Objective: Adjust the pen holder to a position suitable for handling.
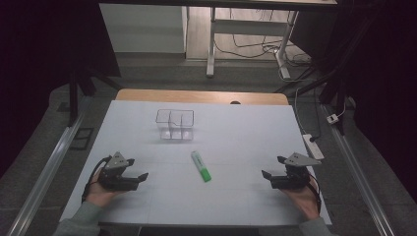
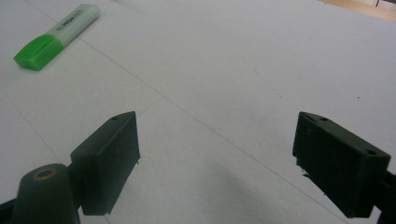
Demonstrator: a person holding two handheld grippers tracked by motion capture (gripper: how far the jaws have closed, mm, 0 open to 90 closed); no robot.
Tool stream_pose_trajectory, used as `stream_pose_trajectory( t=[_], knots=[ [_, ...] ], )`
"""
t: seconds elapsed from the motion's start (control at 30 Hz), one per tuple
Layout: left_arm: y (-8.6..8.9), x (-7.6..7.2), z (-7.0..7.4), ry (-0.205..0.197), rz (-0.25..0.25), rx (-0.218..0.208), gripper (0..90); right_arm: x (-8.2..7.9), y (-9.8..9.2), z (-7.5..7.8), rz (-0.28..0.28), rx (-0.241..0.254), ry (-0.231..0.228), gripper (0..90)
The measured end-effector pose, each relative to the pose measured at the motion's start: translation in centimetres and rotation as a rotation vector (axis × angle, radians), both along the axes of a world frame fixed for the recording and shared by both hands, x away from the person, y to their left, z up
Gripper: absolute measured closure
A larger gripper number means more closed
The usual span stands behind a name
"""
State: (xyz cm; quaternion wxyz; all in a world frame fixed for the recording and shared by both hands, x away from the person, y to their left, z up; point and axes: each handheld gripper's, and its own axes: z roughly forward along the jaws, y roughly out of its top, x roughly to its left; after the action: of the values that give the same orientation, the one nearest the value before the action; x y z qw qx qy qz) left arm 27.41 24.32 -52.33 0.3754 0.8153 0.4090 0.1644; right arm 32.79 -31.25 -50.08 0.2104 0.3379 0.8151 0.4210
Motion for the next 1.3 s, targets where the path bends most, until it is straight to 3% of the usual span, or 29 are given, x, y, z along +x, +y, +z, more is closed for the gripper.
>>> stream_pose_trajectory(
  t=[0.23, 0.73, 1.3],
  knots=[
    [0.0, 0.1, 0.0, 0.001, 0.001, 0.000, 22.1, 0.0, 0.0, -0.2, 0.028, -0.013, 0.013, 16.1],
    [0.2, 0.5, 0.2, 0.001, 0.020, -0.007, 22.2, 0.0, 0.1, -0.3, 0.034, -0.021, 0.013, 16.7],
    [-0.2, 2.3, 1.1, -0.010, 0.022, -0.004, 22.7, -0.1, 0.4, -0.4, 0.044, -0.030, 0.024, 17.6]
  ],
)
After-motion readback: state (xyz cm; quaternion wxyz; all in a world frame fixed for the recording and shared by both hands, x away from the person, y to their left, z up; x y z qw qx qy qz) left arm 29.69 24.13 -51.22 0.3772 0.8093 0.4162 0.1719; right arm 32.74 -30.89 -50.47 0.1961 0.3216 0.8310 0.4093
